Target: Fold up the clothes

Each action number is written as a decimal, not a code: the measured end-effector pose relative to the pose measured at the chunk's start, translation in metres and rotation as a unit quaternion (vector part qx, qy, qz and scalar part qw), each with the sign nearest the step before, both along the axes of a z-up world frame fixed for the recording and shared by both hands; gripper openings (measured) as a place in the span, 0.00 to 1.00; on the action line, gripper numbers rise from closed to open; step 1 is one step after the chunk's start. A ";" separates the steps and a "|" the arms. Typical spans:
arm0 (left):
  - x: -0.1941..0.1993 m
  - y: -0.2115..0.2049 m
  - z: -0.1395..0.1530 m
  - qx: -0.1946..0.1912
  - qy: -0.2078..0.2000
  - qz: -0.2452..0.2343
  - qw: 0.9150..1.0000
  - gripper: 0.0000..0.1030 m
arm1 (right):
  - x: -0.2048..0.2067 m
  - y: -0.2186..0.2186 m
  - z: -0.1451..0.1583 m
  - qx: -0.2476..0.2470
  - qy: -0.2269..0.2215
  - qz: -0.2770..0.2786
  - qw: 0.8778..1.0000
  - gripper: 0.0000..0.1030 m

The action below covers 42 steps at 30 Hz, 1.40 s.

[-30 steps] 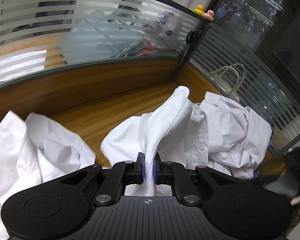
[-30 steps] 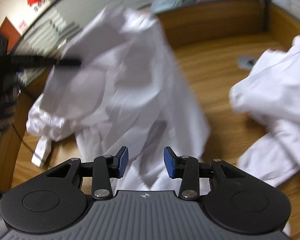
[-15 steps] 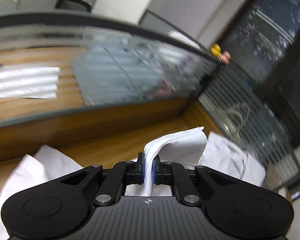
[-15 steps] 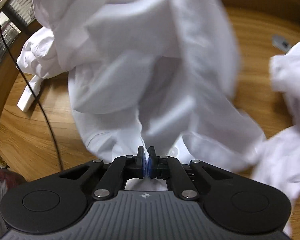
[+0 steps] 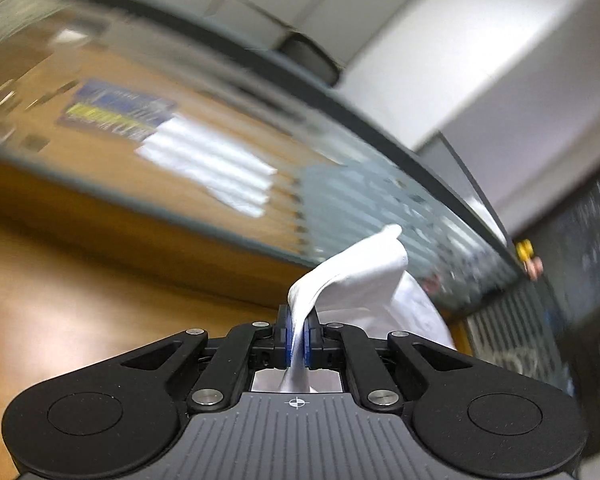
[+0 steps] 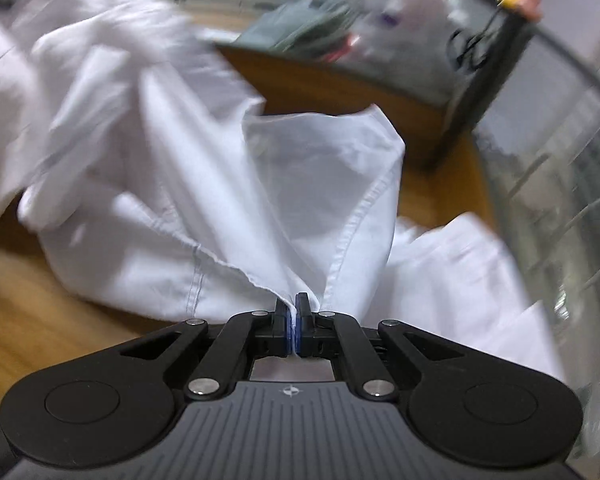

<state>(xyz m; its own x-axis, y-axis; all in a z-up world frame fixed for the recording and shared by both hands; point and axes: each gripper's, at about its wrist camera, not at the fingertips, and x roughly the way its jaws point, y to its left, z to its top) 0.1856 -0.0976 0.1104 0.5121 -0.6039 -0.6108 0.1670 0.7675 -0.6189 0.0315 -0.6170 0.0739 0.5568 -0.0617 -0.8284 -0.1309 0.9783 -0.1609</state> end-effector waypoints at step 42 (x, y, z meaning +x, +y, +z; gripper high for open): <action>-0.005 0.040 -0.020 0.035 0.039 0.033 0.998 0.74 | 0.063 0.104 -0.022 0.215 -0.011 -0.176 0.961 0.40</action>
